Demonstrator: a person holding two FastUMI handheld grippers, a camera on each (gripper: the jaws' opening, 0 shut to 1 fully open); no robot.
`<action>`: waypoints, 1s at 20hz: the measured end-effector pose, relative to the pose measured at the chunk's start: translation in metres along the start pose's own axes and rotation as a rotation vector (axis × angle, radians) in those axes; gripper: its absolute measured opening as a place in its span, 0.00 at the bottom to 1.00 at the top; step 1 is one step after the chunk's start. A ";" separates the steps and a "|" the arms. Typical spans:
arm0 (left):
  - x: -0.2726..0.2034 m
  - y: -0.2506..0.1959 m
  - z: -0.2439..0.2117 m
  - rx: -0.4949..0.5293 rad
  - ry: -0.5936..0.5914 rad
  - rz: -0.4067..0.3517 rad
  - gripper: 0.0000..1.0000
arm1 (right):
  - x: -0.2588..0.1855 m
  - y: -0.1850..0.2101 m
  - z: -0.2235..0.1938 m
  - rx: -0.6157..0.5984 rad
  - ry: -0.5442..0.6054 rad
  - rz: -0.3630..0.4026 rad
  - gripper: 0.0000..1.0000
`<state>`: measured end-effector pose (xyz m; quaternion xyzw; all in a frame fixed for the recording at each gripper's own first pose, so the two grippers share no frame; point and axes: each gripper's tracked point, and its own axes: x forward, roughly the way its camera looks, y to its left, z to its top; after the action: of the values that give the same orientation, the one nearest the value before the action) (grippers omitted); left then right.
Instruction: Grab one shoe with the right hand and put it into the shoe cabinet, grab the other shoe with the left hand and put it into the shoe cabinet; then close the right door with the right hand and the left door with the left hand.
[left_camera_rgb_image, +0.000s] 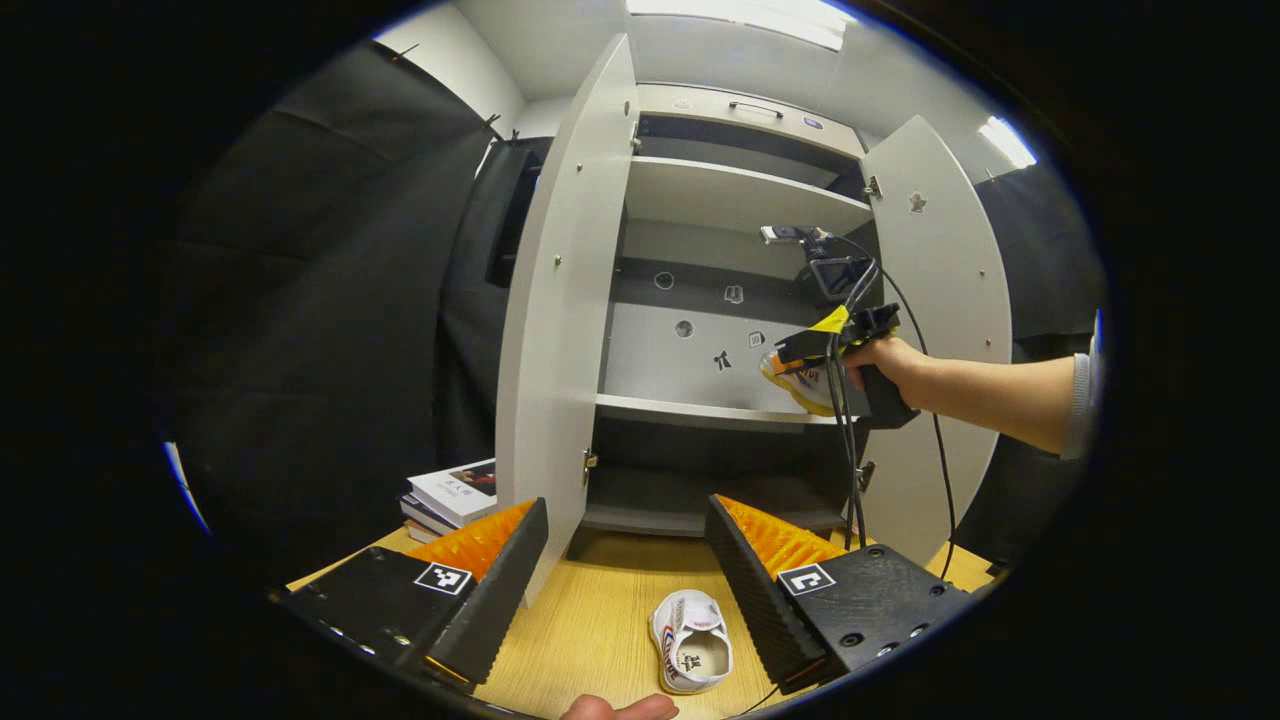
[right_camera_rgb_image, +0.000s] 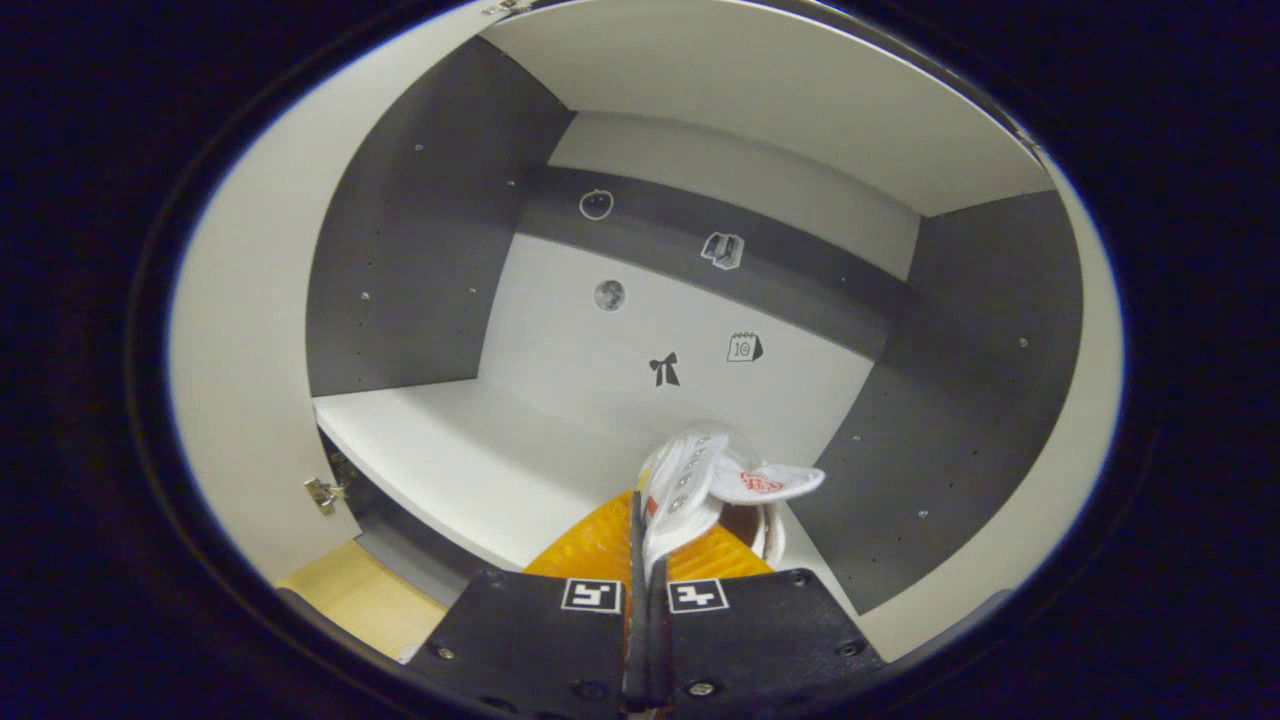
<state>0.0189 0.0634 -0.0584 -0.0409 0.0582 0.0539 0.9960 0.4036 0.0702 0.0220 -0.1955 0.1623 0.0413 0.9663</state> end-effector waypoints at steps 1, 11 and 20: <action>0.000 0.004 0.000 -0.005 0.001 0.009 0.95 | 0.009 -0.001 0.001 -0.004 0.021 -0.002 0.04; 0.005 0.023 -0.003 0.011 0.016 0.036 0.95 | 0.064 -0.002 -0.024 0.063 0.294 0.040 0.04; 0.010 0.005 -0.014 0.036 0.036 -0.014 0.95 | 0.028 -0.013 -0.013 0.069 0.264 0.028 0.17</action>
<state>0.0262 0.0685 -0.0743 -0.0241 0.0769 0.0453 0.9957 0.4283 0.0531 0.0062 -0.1638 0.2922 0.0232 0.9420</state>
